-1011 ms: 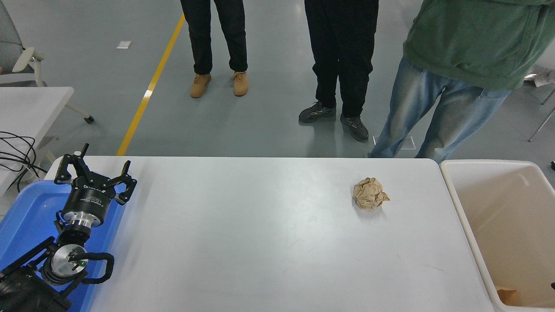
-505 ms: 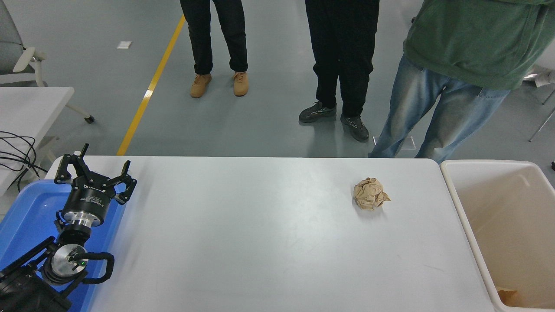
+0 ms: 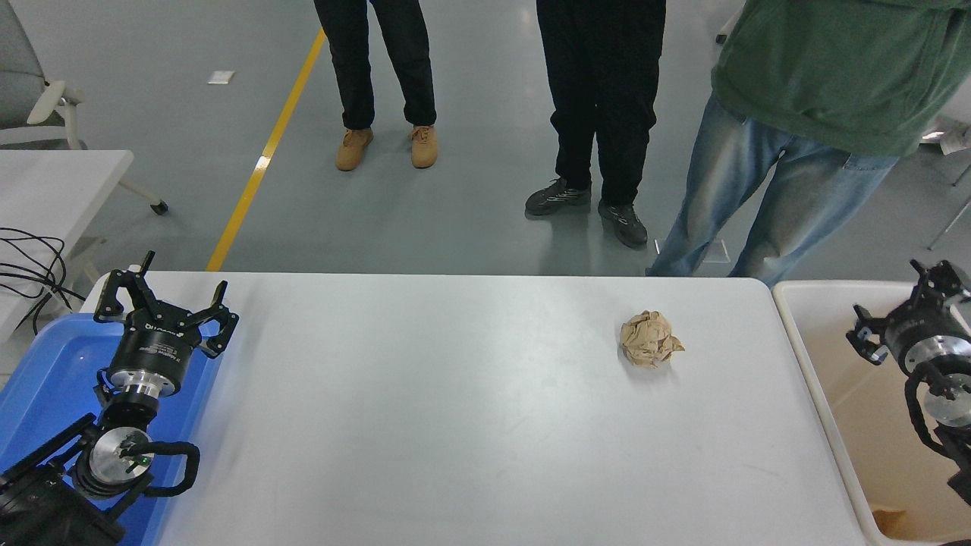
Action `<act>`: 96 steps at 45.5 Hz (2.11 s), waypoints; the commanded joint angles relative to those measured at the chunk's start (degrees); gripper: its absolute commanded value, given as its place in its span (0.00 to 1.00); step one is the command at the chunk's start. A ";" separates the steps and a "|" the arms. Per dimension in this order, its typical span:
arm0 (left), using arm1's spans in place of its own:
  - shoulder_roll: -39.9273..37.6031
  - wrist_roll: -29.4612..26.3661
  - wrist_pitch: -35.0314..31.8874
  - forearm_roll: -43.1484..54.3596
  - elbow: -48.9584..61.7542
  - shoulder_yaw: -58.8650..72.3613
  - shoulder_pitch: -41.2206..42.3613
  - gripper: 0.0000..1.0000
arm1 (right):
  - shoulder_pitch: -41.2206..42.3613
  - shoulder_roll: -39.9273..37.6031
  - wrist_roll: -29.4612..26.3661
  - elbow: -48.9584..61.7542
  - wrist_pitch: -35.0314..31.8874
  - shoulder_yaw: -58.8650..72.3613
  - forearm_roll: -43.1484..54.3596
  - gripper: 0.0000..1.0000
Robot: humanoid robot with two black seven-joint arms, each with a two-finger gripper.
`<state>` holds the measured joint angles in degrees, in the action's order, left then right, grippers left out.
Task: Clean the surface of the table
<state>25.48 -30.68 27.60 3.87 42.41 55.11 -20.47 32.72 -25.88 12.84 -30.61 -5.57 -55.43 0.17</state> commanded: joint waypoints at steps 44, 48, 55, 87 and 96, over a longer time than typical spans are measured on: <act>0.01 0.00 0.00 -0.01 0.05 0.00 -0.01 0.99 | -1.69 1.62 15.28 2.48 -13.77 7.88 3.25 0.99; 0.01 0.00 0.00 -0.01 -0.04 0.00 -0.01 0.99 | -1.69 0.92 15.28 2.48 -13.68 7.88 3.17 0.99; 0.01 0.00 0.00 -0.01 -0.04 0.00 -0.01 0.99 | -0.90 0.30 15.02 1.78 -14.03 8.05 3.16 0.99; 0.01 0.00 0.00 -0.01 -0.04 0.00 -0.01 0.99 | 19.21 -16.13 8.96 -19.40 -13.24 43.63 13.44 0.99; 0.01 0.00 0.00 -0.01 0.05 0.00 -0.01 0.99 | 26.34 -16.92 8.43 -21.60 -11.05 53.85 23.72 0.99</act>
<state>25.47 -30.67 27.60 3.86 42.43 55.10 -20.47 50.33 -41.05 22.69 -48.65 -18.40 -14.37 13.61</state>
